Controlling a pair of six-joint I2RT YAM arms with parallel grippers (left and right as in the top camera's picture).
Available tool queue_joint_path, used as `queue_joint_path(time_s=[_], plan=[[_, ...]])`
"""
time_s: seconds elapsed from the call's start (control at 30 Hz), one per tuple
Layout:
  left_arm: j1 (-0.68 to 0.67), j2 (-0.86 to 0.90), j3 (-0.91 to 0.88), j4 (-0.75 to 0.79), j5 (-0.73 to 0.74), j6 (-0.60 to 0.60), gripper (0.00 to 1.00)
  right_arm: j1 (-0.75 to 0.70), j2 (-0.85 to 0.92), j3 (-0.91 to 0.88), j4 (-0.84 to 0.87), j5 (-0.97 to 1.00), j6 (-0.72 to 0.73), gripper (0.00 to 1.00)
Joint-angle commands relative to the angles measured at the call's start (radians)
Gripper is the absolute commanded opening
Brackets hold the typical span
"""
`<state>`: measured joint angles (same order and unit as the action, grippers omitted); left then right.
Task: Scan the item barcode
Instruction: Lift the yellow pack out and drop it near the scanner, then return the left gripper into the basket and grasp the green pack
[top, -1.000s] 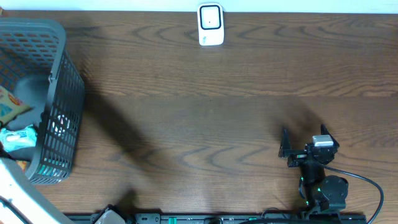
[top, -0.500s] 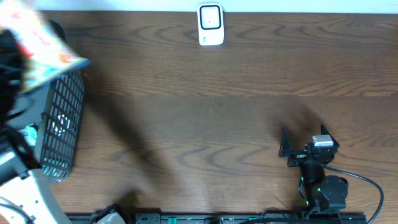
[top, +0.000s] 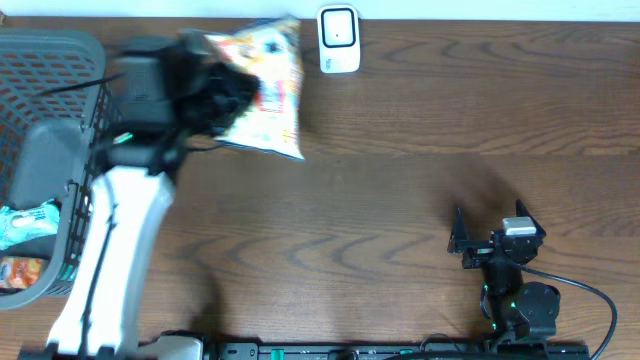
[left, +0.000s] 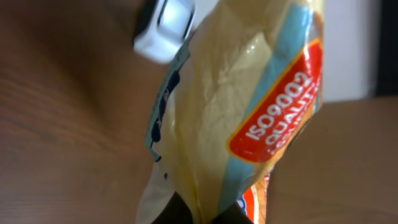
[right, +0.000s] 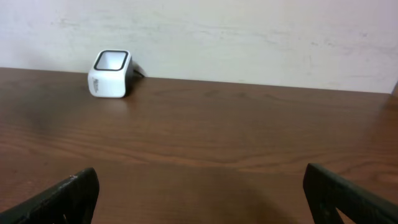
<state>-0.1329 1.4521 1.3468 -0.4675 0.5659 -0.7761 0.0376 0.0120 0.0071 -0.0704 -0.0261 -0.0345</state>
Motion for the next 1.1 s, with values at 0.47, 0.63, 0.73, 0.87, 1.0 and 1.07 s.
queue_joint_path(time_s=[0.47, 0.63, 0.73, 0.87, 1.0, 1.07], plan=[[-0.275, 0.294, 0.027, 0.109, -0.068, 0.146, 0.87, -0.004, -0.006, -0.002, -0.005, 0.005, -0.008, 0.99], [-0.119, 0.094, 0.077, -0.022, -0.064, 0.284, 0.89, -0.004, -0.006, -0.002, -0.005, 0.005, -0.008, 0.99], [0.02, -0.04, 0.087, -0.095, -0.121, 0.311, 0.89, -0.004, -0.006, -0.002, -0.005, 0.005, -0.008, 0.99], [0.224, -0.195, 0.087, -0.177, -0.18, 0.312, 0.89, -0.004, -0.006, -0.002, -0.005, 0.005, -0.008, 0.99], [0.454, -0.319, 0.087, -0.271, -0.209, 0.312, 0.89, -0.004, -0.006, -0.002, -0.005, 0.005, -0.008, 0.99], [0.556, -0.357, 0.087, -0.324, -0.213, 0.323, 0.89, -0.004, -0.006, -0.002, -0.005, 0.005, -0.008, 0.99]])
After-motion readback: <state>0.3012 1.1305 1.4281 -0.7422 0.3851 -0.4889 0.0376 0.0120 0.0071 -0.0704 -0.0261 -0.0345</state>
